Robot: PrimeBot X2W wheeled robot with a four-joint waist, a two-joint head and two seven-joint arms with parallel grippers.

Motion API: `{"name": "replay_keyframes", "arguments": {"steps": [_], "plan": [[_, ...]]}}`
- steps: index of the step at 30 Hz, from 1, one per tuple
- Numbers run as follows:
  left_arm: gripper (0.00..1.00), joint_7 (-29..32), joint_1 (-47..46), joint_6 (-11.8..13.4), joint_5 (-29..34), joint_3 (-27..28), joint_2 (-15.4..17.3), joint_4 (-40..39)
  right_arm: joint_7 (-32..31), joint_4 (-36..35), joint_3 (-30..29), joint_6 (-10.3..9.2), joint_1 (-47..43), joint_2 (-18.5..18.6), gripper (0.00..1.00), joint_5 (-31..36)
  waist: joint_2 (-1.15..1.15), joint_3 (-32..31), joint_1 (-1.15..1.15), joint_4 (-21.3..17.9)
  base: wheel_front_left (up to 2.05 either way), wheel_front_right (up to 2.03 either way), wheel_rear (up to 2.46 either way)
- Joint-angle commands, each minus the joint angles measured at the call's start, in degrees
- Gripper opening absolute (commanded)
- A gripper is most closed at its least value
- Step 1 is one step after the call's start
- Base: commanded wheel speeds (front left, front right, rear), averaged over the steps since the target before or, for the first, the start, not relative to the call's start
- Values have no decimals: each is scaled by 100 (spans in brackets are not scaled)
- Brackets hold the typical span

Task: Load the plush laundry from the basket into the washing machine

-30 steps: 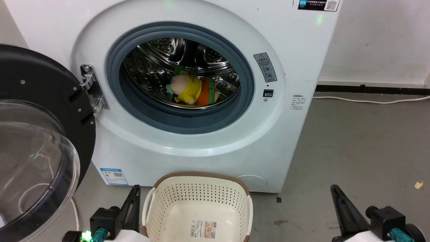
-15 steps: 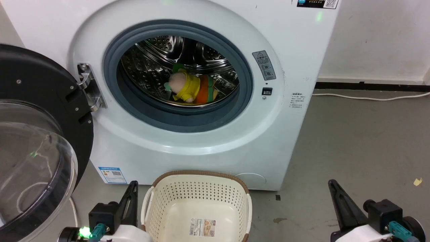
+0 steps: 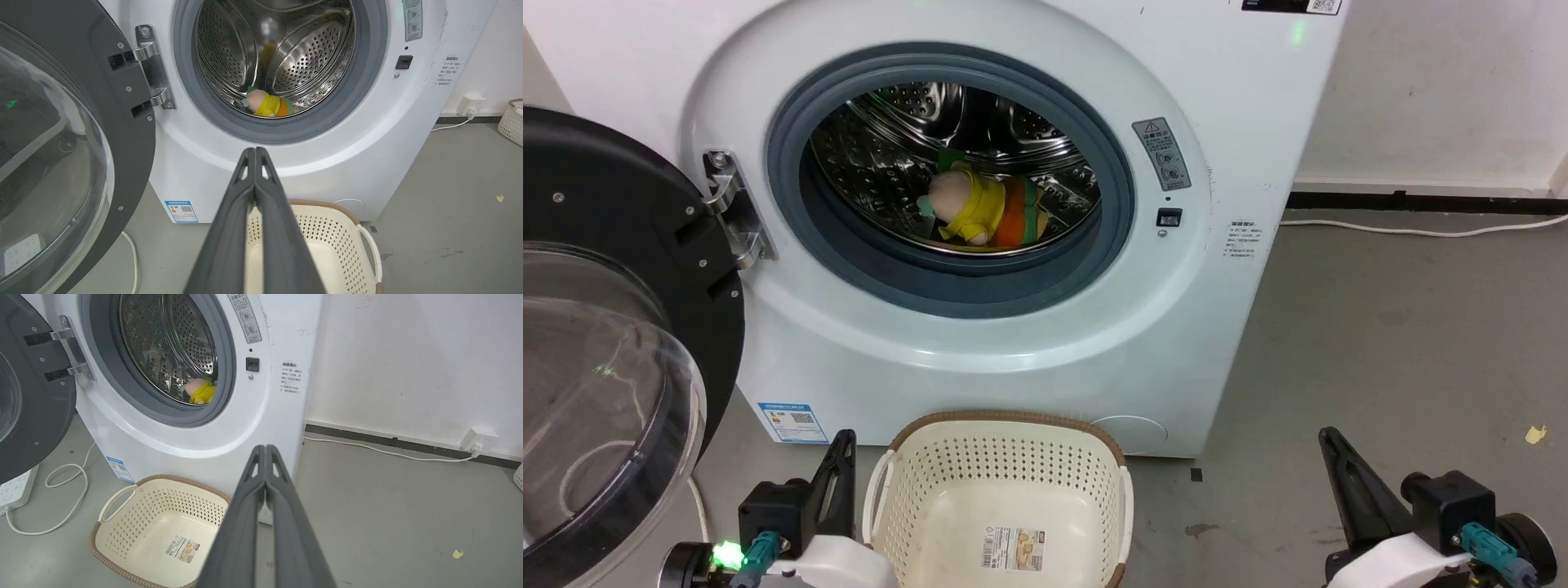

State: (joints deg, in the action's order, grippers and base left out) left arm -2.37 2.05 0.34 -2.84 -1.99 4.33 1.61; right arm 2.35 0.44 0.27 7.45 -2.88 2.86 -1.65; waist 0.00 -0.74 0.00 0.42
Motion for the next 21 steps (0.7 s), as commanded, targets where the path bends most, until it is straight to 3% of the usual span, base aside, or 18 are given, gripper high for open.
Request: {"name": "replay_keyframes", "arguments": {"steps": [1, 21], "plan": [[0, 25, -102, -14, 56, 34, -24, -42, -22, -29, -14, 3, 107, 1, 0, 41, 0, 1, 0, -1, 0, 0, 0], [0, 237, -205, -34, 284, 199, -146, -161, -235, -44, -27, 3, 288, 1, 0, 165, 0, 74, 0, -42, 0, 0, 0]]}}
